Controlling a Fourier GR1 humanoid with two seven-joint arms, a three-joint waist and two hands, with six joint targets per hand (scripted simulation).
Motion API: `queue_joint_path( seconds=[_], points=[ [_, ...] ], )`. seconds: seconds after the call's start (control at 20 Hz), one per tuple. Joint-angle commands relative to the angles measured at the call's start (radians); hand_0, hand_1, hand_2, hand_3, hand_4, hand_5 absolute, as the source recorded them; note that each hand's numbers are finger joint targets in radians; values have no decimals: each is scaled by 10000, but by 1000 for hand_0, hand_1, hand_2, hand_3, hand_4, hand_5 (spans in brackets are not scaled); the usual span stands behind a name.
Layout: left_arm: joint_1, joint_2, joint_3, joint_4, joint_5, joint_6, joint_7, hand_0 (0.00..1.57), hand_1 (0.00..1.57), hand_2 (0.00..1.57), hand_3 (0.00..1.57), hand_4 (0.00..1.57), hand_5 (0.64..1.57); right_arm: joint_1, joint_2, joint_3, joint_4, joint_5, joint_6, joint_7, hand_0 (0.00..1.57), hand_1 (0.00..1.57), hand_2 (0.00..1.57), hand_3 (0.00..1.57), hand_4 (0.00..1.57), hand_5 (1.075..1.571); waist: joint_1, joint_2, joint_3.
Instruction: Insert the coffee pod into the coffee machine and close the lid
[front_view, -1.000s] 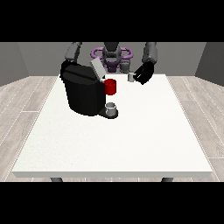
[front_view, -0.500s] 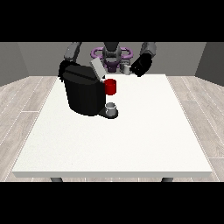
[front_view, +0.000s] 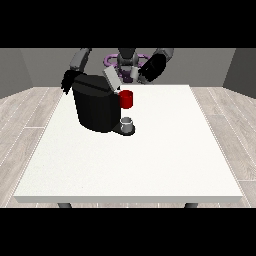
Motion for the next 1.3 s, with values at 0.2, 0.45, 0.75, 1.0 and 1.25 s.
queue_joint_path(
  seconds=[0.2,0.45,0.75,1.0,1.25],
  points=[
    [-1267,368,487,365,90,398,98,1360,1360,1424,1357,614,1571,-845,-30,280,160,88,574,-763,0,0,0,0,0,1571,-372,1410,0],
    [-1798,1184,1091,833,372,360,-220,1388,1388,1442,1356,629,1571,-955,-201,589,43,258,1094,-999,0,0,0,0,183,1571,-647,2030,-1],
    [-2410,1726,1728,1368,660,578,64,1444,1444,1468,1380,599,1571,-1298,-459,323,95,-88,1431,-711,0,0,0,0,233,1571,-1219,2395,-4],
    [-2944,1513,1603,1417,812,316,371,1451,1451,1483,1390,609,1571,-1961,-573,49,810,-45,1277,-1098,0,0,0,0,268,1571,-1006,2726,1],
    [-3000,1969,1337,1739,383,411,-112,1400,1400,1465,1349,658,1571,-2145,-103,413,541,250,765,-795,0,0,0,0,231,1571,-1268,3029,-2]
  ],
)
